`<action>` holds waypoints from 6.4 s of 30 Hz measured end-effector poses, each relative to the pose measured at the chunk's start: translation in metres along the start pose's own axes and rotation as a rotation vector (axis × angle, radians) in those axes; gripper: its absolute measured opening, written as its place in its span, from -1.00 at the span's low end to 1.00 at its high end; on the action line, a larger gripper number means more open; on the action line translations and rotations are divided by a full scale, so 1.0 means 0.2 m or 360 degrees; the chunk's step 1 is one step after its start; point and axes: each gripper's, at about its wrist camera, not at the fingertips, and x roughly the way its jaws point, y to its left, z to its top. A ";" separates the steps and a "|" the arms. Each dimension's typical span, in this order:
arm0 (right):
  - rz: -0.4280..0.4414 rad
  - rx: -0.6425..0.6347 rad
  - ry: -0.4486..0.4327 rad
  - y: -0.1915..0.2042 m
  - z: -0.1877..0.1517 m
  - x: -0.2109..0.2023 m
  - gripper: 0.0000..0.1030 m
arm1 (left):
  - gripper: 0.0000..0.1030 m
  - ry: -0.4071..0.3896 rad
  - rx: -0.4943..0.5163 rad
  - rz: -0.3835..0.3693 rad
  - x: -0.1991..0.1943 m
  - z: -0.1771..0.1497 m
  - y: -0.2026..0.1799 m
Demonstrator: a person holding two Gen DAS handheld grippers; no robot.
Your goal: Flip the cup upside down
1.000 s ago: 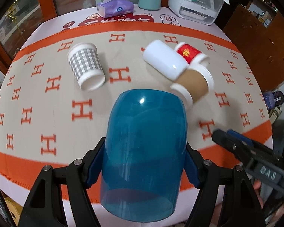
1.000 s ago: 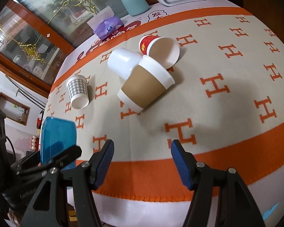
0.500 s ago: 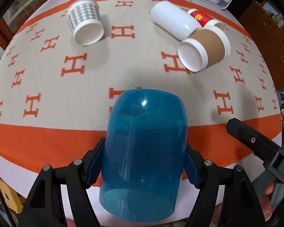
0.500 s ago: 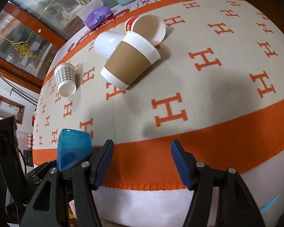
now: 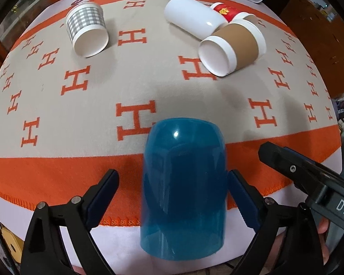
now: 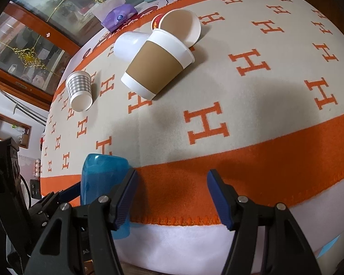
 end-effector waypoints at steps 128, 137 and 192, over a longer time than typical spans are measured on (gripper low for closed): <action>0.0117 -0.0713 -0.0586 0.58 -0.15 -0.58 0.36 | 0.98 -0.0633 -0.0156 0.0117 -0.74 -0.04 0.35; 0.0021 -0.0630 -0.0681 0.60 -0.12 -0.79 0.36 | 0.99 -0.0637 -0.0128 0.0154 -0.92 -0.01 0.21; -0.0108 -0.0601 -0.0726 0.57 -0.16 -0.74 0.36 | 0.99 -0.0731 -0.0128 0.0198 -0.99 -0.07 0.10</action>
